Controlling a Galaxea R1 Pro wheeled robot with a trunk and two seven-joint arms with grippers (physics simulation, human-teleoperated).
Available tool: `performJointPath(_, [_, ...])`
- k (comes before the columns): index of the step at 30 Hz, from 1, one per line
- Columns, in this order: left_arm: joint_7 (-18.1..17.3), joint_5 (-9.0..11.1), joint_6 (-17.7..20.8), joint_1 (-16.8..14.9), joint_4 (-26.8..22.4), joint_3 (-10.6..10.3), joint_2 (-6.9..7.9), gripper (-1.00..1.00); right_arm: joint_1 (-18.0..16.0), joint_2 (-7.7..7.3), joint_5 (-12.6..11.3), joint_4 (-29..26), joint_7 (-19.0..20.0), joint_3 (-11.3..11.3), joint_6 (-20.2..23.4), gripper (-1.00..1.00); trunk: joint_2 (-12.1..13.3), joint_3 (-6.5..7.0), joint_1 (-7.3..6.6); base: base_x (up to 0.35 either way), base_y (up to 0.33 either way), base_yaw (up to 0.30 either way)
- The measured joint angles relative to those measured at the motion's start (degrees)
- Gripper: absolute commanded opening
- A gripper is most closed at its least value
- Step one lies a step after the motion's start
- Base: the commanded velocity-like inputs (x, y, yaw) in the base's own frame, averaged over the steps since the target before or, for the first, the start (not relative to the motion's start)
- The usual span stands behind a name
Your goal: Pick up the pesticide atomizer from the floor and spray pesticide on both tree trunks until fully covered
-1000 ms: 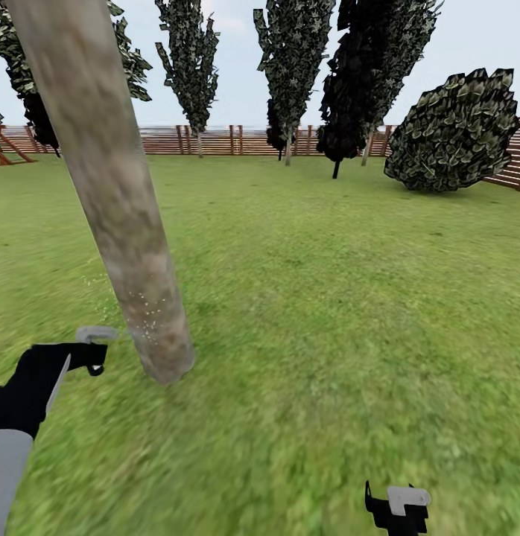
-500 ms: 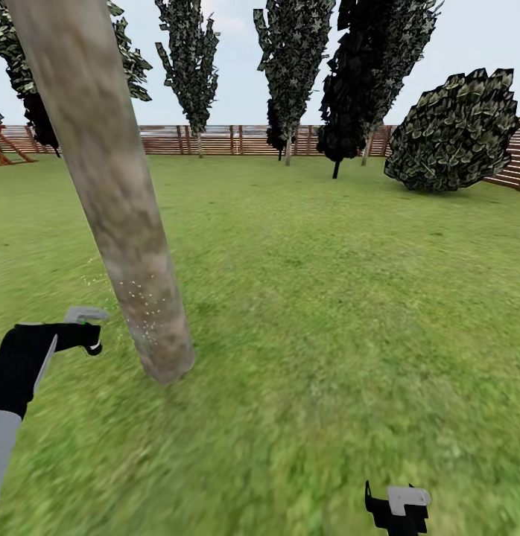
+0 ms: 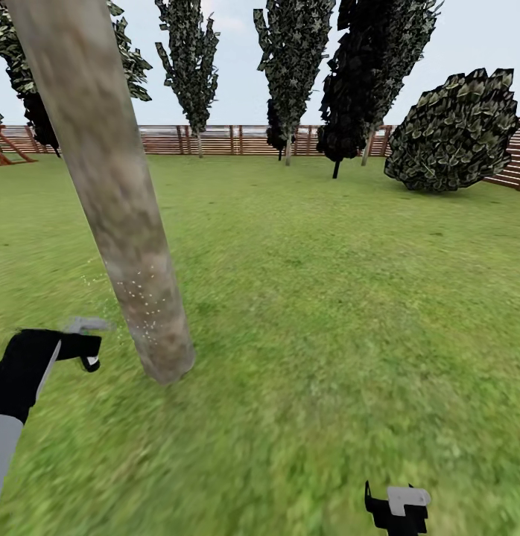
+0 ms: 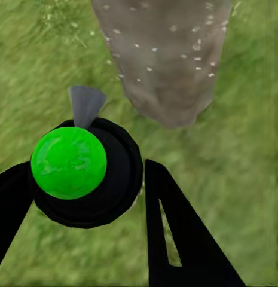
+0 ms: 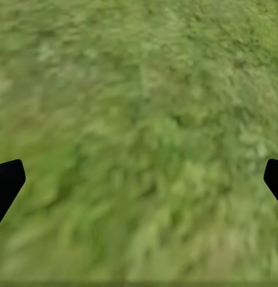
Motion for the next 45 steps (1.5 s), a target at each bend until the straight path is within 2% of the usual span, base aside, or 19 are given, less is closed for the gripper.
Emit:
performJointPath(2, [-0.05,0.13,0.02,0.24,0.19,-0.73,-2.33,-1.00,0.00,0.02,0.00,0.01,0.00,0.00,0.00,1.00,0.00,0.00,0.00,0.000,0.000,0.000])
performJointPath(5, [-0.08,-0.75,-0.06,0.34,0.44,-1.05,-2.87,-1.00,0.00,0.01,0.00,0.00,0.00,0.01,0.00,1.00,0.00,0.00,0.00,0.050,0.005,0.000])
performJointPath(6, [-0.05,-0.89,-0.07,0.36,0.53,-0.92,-2.66,-1.00,0.00,0.04,0.01,0.01,0.00,0.01,0.00,1.00,0.00,0.00,0.00,0.252,0.084,0.000])
performJointPath(9, [0.13,-1.41,-0.19,0.81,1.45,-0.57,0.03,-1.00,0.00,0.06,0.01,0.01,0.00,0.01,0.00,1.00,0.00,0.00,0.00,0.301,0.135,0.000])
performJointPath(11, [0.20,-1.14,-0.25,1.08,2.55,-0.54,1.14,-1.00,0.00,0.07,0.00,0.01,0.00,0.01,0.00,1.00,0.00,0.00,0.00,0.146,0.062,0.000])
performJointPath(13, [1.03,-0.98,-4.36,1.91,5.66,-0.50,1.84,-1.00,0.00,0.07,0.00,0.00,0.00,0.01,0.00,1.00,0.00,0.00,0.00,0.033,0.014,0.000])
performJointPath(15, [2.68,-0.83,-7.70,2.37,8.33,-0.62,1.80,-1.00,0.00,0.06,0.00,-0.04,0.00,0.01,0.00,1.00,0.00,0.00,0.00,0.011,0.005,0.000])
performJointPath(17, [4.30,-0.14,-9.43,2.57,11.73,-0.77,1.16,-1.00,0.00,0.07,0.00,-0.07,0.00,0.00,0.00,1.00,0.00,0.00,0.00,0.002,0.001,0.000])
performJointPath(20, [4.66,0.15,-9.75,2.57,11.96,-0.44,-0.45,-1.00,0.00,0.14,0.00,-0.07,0.00,0.02,0.00,1.00,0.00,0.00,0.00,0.000,0.000,0.001])
performJointPath(23, [4.76,0.42,-9.62,2.50,8.41,-0.29,-2.66,-1.00,0.00,0.16,0.00,-0.07,0.00,0.02,0.00,1.00,0.00,0.01,0.00,0.000,0.000,0.191])
performJointPath(27, [4.59,-0.03,-9.50,2.49,4.28,-0.14,-3.34,-1.00,0.00,0.16,0.00,-0.07,0.00,0.03,0.00,1.00,0.00,0.00,0.00,0.021,-0.011,0.140])
performJointPath(29, [4.45,-0.30,-9.55,2.49,3.92,0.86,-2.89,-1.00,0.00,0.16,0.00,-0.07,0.00,0.03,0.00,1.00,0.00,0.00,0.00,0.122,-0.137,0.016])
performJointPath(32, [4.50,-0.57,-9.95,2.51,3.81,6.56,-2.91,-1.00,0.00,0.16,0.01,-0.06,0.00,0.01,0.00,1.00,0.00,0.00,0.00,0.142,-0.224,0.003])
performJointPath(33, [4.55,-0.50,-9.97,2.52,4.08,7.27,-2.95,-1.00,0.00,0.16,0.00,-0.05,0.00,0.01,0.00,1.00,0.00,0.00,0.00,0.140,-0.243,0.001])
performJointPath(36, [4.67,-0.63,-10.05,2.66,4.61,7.96,-2.94,-1.00,0.00,0.16,0.00,-0.06,0.00,0.01,0.00,1.00,0.00,0.00,0.00,0.065,-0.262,0.000])
performJointPath(40, [6.17,-0.70,-10.70,5.72,4.71,8.21,-2.94,-1.00,0.00,-0.22,0.00,-0.07,0.00,0.00,-0.05,1.00,0.00,0.00,0.00,0.007,-0.275,0.000])
performJointPath(43, [7.14,-0.04,-15.43,8.12,5.09,8.95,-3.27,-1.00,0.00,-0.28,0.07,-0.07,0.00,0.01,-0.09,1.00,0.00,0.00,0.00,0.000,-0.277,0.000])
performJointPath(45, [7.21,0.05,-16.31,8.48,5.77,9.37,-3.34,-1.00,0.00,-0.28,0.08,-0.07,0.00,0.07,-0.09,1.00,0.00,0.00,0.00,0.000,-0.277,0.000])
